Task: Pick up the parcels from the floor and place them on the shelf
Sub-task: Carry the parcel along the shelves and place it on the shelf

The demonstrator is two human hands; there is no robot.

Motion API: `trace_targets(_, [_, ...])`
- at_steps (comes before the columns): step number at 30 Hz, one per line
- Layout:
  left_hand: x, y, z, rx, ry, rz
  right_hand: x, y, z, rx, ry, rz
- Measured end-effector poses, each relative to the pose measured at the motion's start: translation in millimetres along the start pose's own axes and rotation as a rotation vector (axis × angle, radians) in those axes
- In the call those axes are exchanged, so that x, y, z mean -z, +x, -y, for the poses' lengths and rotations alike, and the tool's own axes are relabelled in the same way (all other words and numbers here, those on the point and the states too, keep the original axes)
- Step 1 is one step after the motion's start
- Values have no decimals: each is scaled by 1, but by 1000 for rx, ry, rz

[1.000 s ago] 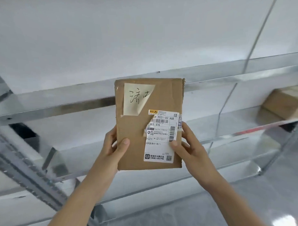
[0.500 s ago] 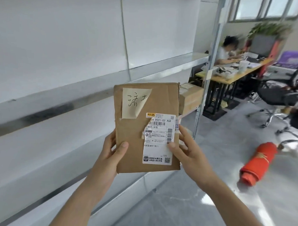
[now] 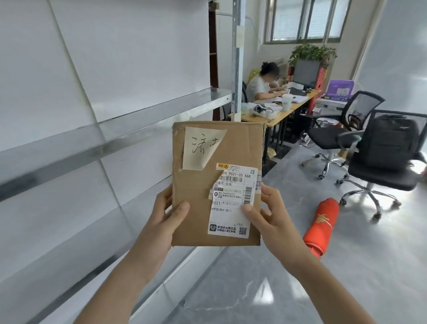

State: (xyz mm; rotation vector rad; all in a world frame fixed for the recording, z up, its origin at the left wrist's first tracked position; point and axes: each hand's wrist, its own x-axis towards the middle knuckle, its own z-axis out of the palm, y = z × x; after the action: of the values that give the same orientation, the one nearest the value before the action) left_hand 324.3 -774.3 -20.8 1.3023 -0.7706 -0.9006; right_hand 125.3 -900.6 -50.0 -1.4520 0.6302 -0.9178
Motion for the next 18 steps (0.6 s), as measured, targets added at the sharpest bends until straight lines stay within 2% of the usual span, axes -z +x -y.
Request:
trace_targets(10, [-9,140,-7,19,-23,67,30,131,-9,44,-130,-41])
trace_targets(18, [-16,241,-17,32,-6,121,51,224,-7,143,-94,-61])
